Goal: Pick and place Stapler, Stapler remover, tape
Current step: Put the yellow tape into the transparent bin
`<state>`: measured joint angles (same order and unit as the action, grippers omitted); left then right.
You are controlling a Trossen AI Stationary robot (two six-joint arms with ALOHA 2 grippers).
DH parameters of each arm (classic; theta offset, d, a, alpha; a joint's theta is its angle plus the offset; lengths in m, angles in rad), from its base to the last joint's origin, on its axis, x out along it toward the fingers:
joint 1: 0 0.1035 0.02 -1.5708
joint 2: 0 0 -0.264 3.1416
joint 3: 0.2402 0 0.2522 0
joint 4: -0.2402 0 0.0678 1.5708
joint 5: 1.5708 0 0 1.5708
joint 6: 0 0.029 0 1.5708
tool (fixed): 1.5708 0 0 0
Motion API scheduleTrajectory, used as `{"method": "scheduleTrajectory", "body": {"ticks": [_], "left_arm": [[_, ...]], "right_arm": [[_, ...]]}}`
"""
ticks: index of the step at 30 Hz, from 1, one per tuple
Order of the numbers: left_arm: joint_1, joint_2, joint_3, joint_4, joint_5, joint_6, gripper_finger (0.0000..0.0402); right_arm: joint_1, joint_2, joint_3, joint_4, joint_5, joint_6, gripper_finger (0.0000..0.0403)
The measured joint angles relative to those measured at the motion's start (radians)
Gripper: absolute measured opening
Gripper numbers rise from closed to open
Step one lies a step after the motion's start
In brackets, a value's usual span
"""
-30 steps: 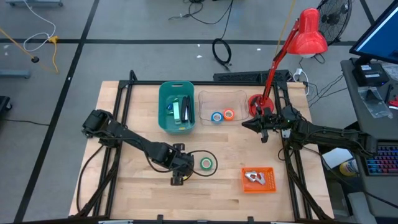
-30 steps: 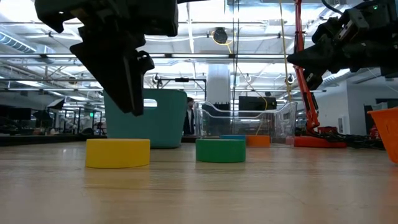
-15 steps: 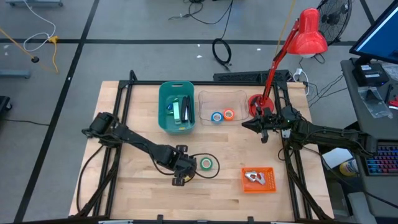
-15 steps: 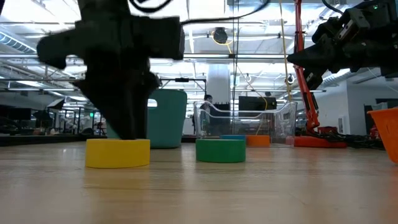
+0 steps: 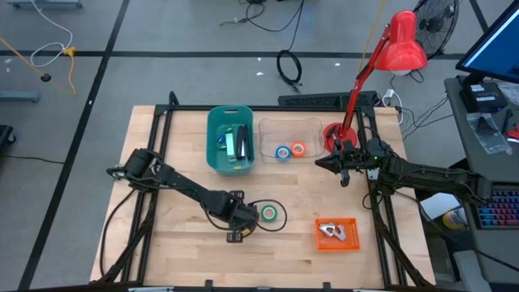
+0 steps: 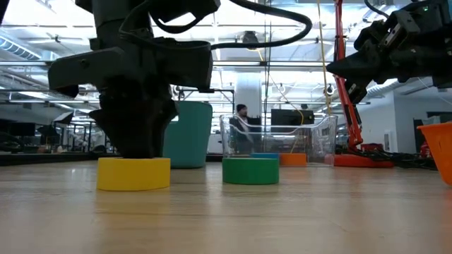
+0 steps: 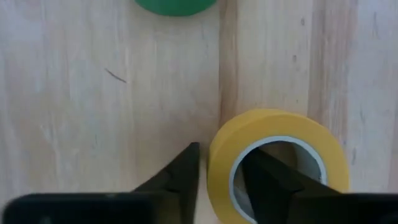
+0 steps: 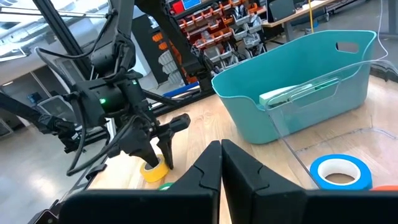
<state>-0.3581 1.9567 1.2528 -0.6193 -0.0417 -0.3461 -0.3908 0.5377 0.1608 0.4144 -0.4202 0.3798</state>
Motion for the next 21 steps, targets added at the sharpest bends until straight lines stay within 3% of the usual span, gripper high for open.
{"method": "scheduleTrajectory", "body": {"ticks": [5,13,21], "left_arm": [[0.01,-0.048,-0.003,0.003,0.054,-0.031,0.0037],[0.076,-0.217,-0.002,0.034,0.129,-0.185,0.0036],[0.176,-0.414,0.0,0.34,-0.111,-0.163,0.0036]], "right_arm": [[0.0,0.0,0.0,0.0,0.0,-0.001,0.0004],[0.0,0.0,0.0,0.0,0.0,-0.002,0.0004],[0.0,0.0,0.0,-0.001,0.0,-0.002,0.0004]]}}
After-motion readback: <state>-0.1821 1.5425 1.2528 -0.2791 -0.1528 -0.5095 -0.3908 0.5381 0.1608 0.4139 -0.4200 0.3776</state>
